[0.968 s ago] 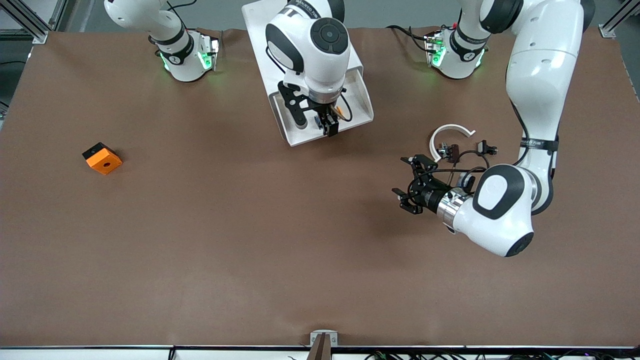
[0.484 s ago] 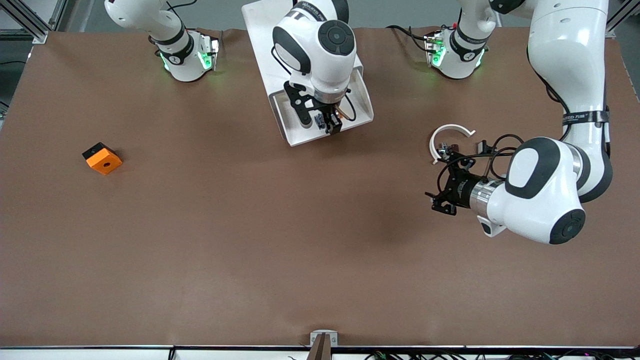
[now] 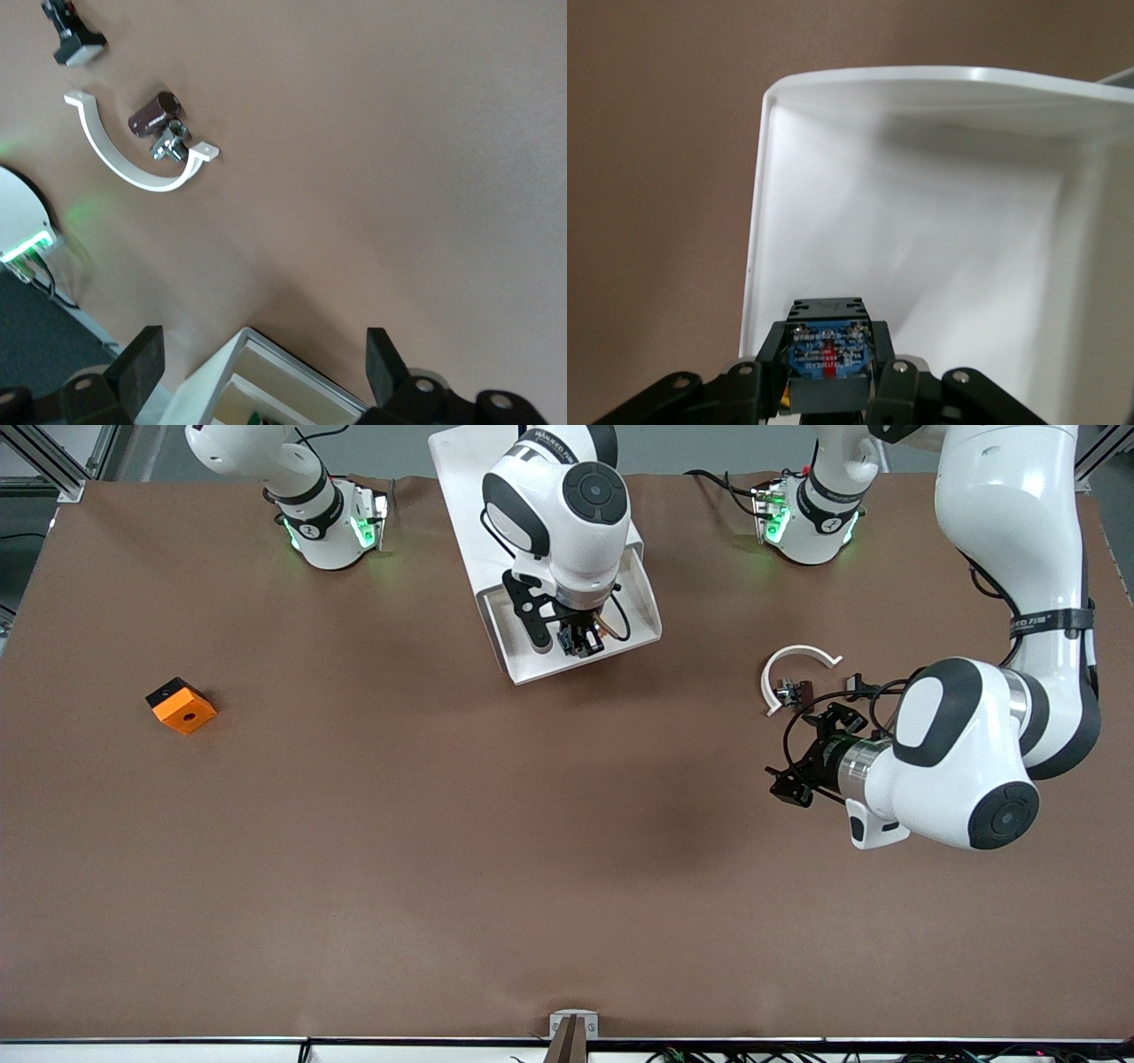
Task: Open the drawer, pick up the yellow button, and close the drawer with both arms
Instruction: 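Grasp the yellow button with the right gripper while the left gripper releases the drawer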
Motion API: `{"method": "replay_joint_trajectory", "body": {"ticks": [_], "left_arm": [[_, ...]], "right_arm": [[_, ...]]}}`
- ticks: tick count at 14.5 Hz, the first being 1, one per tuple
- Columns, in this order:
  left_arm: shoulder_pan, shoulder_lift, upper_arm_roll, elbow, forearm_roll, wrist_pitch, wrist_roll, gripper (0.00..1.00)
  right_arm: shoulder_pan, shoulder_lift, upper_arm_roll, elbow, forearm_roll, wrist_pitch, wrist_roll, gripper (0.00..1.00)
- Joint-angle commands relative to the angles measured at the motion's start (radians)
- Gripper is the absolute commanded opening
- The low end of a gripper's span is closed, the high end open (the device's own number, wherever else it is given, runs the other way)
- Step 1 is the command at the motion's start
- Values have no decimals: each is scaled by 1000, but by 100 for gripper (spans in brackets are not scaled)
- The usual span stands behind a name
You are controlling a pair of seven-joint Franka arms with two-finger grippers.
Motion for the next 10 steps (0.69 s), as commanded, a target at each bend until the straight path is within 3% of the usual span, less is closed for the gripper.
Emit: {"method": "replay_joint_trajectory", "body": {"ticks": [1, 5, 10], "left_arm": [[-30, -31, -3, -21, 31, 14, 62, 100], [-70, -68, -35, -30, 138, 64, 155, 100], [-70, -163, -65, -68, 144, 121, 309, 100]], "right_arm": [[-24, -7, 0, 27, -5, -2, 6, 33], [-66, -15, 0, 81, 1, -86, -37, 33], [-187, -99, -6, 121, -1, -295, -424, 32]]}}
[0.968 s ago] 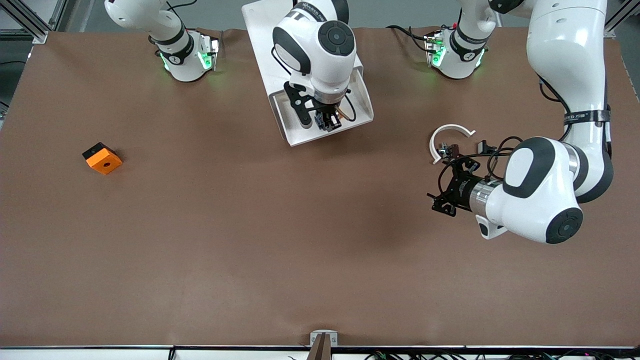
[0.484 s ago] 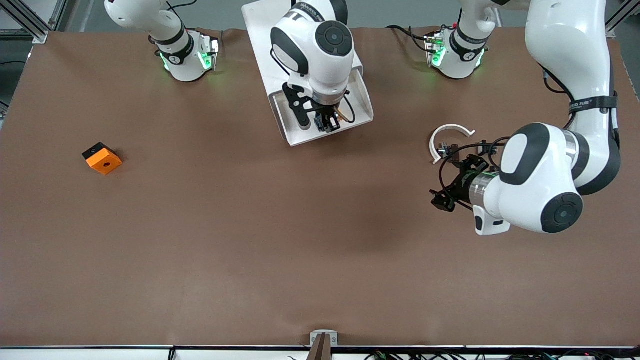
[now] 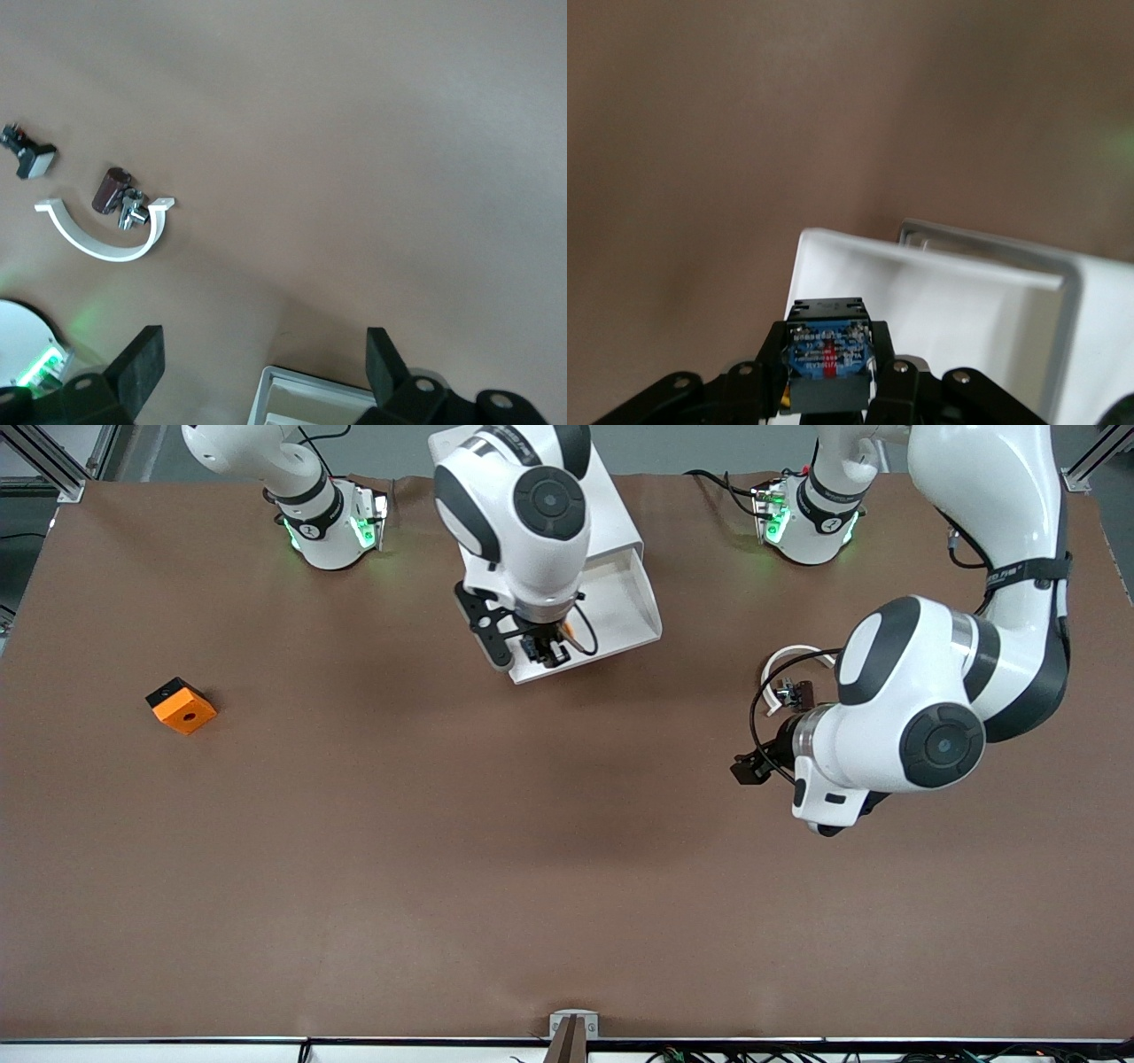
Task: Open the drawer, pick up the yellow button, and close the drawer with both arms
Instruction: 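Lift the button out with the right gripper while the left gripper returns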
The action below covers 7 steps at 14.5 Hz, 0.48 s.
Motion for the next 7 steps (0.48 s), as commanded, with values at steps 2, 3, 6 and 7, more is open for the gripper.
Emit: {"method": "replay_joint_trajectory", "body": {"ticks": [2, 3, 6, 7], "left_arm": [[2, -89, -22, -63, 22, 26, 49, 100], [2, -93, -24, -66, 22, 36, 51, 100], [-1, -101, -68, -79, 48, 62, 51, 100], [0, -103, -88, -87, 58, 74, 50, 100]], "right_arm": [[-119, -107, 4, -3, -14, -153, -365, 32], [-165, -136, 4, -12, -16, -178, -480, 32], [-308, -197, 4, -44, -20, -222, -789, 32], [-351, -222, 4, -81, -45, -218, -882, 32]]}}
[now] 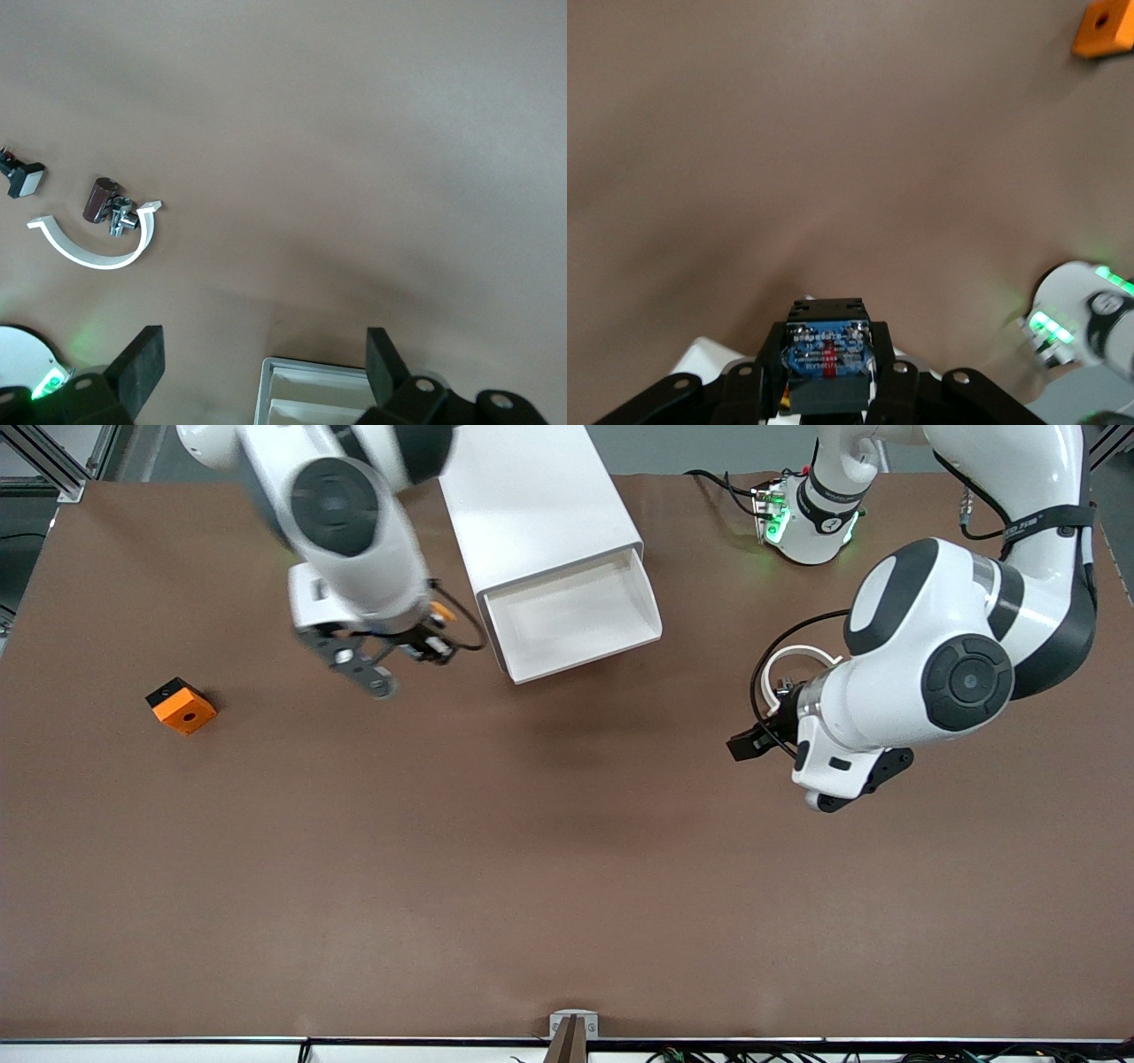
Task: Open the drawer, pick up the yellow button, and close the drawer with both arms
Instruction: 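Lift the button out with the right gripper while the left gripper returns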
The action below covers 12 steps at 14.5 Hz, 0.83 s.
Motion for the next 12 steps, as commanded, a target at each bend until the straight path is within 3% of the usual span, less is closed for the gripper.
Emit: {"method": "replay_joint_trajectory", "body": {"ticks": [1, 4, 8, 12], "left_arm": [[1, -32, -48, -57, 44, 54, 13, 100], [1, -45, -85, -99, 42, 82, 7, 100], [3, -170, -136, -349, 44, 282, 5, 100], [-44, -144, -160, -365, 79, 303, 5, 100]], "right_arm": [[-100, -82, 18, -115, -61, 12, -238, 32], [-172, -148, 18, -254, -132, 119, -404, 32], [-307, -214, 18, -488, -139, 369, -666, 32], [-425, -208, 18, -661, -179, 647, -870, 32]]}}
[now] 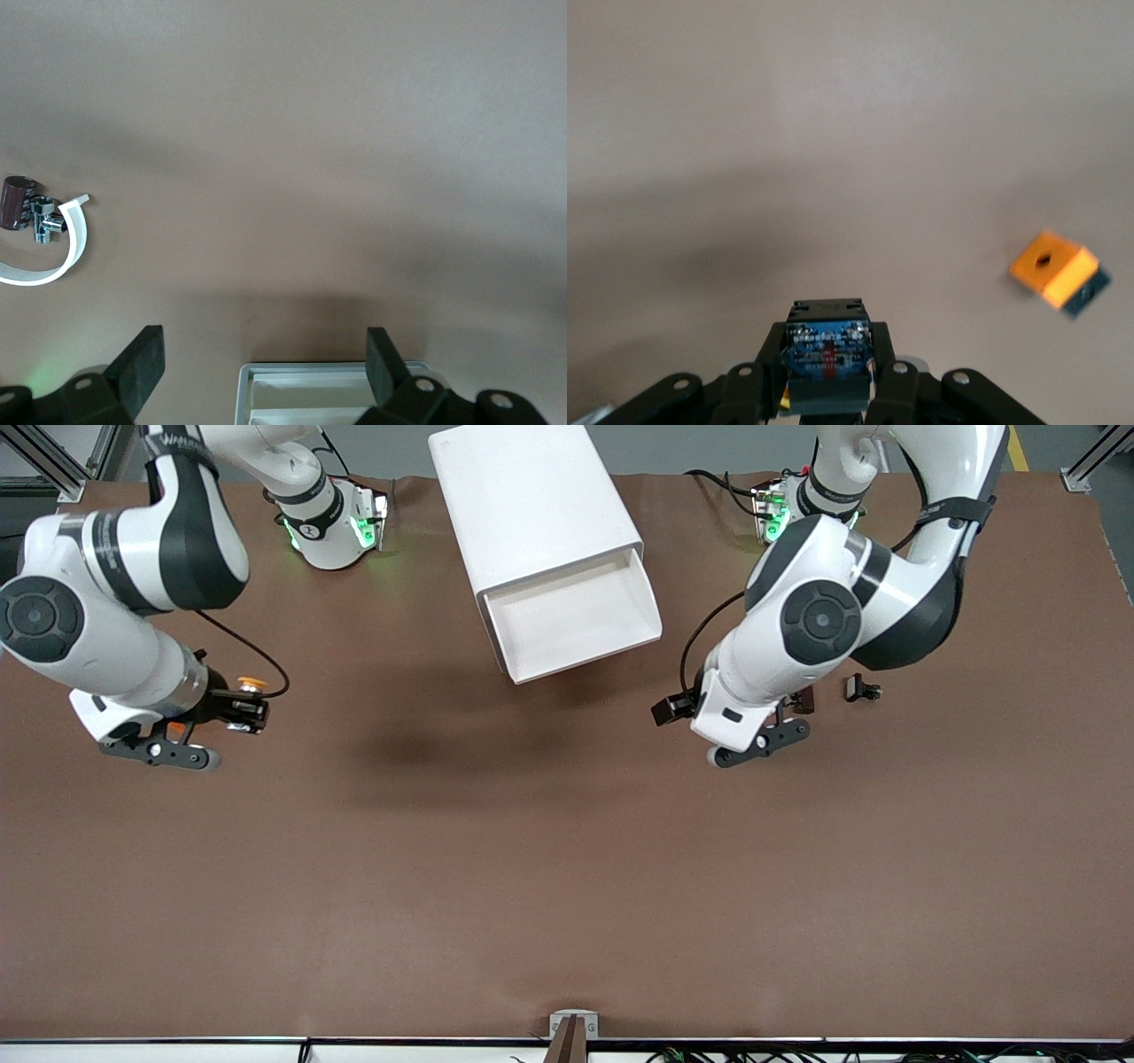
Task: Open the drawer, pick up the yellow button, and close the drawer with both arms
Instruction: 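Push the drawer shut with the left gripper while the right gripper holds the button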
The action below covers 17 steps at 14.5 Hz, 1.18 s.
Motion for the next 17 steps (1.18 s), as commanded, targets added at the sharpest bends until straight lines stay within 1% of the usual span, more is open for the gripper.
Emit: {"method": "replay_joint_trajectory", "body": {"ticks": [1, 3, 4, 7, 9, 11, 13, 15, 17], "left_arm": [[-42, -15, -7, -52, 41, 42, 5, 100], [-91, -6, -7, -67, 41, 115, 1, 100], [-113, 0, -6, -80, 43, 151, 1, 100], [-112, 20, -7, -86, 89, 211, 16, 100], [-141, 49, -7, -86, 110, 283, 16, 100], [-159, 82, -7, -87, 111, 291, 11, 100], [-191, 83, -7, -119, 109, 291, -12, 100], [-193, 76, -18, -149, 97, 291, -18, 100], [-188, 73, -68, -158, 95, 288, -31, 100]], "right_arm": [[-97, -41, 21, -163, -25, 212, -146, 32], [-160, -8, 21, -222, -25, 363, -226, 32], [-185, 25, 21, -225, -25, 398, -249, 32], [-257, 117, 22, -224, -25, 478, -294, 32], [-273, 167, 21, -219, -27, 498, -296, 32], [-288, 212, 21, -210, -33, 505, -305, 32], [-294, 272, 22, -182, -31, 517, -342, 32], [-302, 324, 22, -178, -30, 598, -343, 32], [-320, 356, 22, -178, -30, 627, -343, 32]]}}
